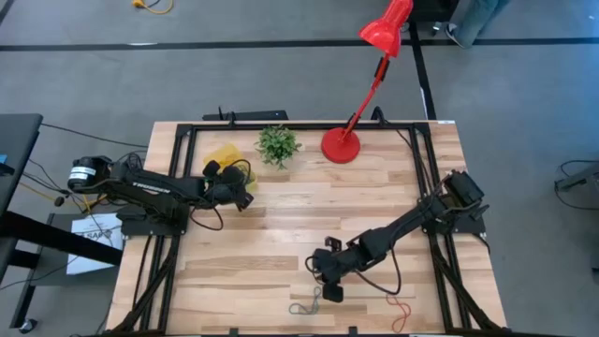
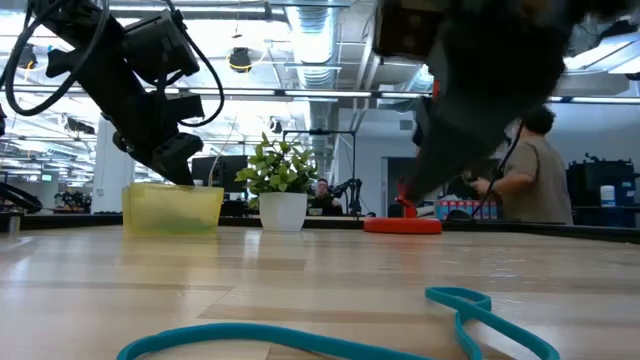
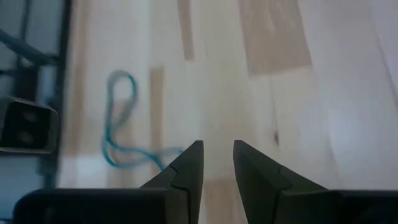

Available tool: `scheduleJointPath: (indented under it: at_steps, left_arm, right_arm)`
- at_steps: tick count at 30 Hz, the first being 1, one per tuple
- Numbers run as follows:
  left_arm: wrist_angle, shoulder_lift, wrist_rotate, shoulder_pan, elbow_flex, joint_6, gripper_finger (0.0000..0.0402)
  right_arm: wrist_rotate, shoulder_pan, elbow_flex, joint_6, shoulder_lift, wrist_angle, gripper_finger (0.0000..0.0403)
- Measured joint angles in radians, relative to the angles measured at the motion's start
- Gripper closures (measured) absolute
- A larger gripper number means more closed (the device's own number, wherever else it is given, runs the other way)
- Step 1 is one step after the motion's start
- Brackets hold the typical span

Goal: Pick and place items into bin
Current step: Put the blue rubber band into the yellow bin

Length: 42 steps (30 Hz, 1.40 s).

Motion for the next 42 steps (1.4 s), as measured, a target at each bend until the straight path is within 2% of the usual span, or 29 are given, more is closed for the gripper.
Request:
scheduleJointPath:
  at_steps: [5,9,13,16,20,29,42]
  left_arm:
    - [0.004,0.0,-0.001,0.002,0.0,0.024,0.031]
    - [0.006,0.0,0.0,0.002,0.0,0.027,0.031]
    - [0.008,0.0,-0.001,0.002,0.0,0.028,0.031]
    - [0.007,0.0,0.0,0.002,0.0,0.024,0.031]
    - [0.011,0.0,0.002,0.002,0.0,0.025,0.031]
    - [0.011,0.0,0.005,0.002,0.0,0.03,0.031]
    - [0.01,0.0,0.006,0.002,0.0,0.032,0.031]
  right_arm:
    - [0.085,0.044,-0.004,0.004,0.0,0.01,0.0321]
    - [0.146,0.093,-0.005,-0.077,0.0,0.072,0.0321]
    - [0.153,0.133,-0.011,-0.105,0.058,0.085,0.0321]
    - [0.147,0.143,-0.003,-0.082,0.109,0.163,0.0321]
    - [0.184,0.146,0.004,-0.075,0.157,0.178,0.0321]
    - [0.218,0.14,0.012,-0.075,0.161,0.13,0.0321]
    - [0.226,0.11,0.009,-0.175,0.163,0.148,0.0321]
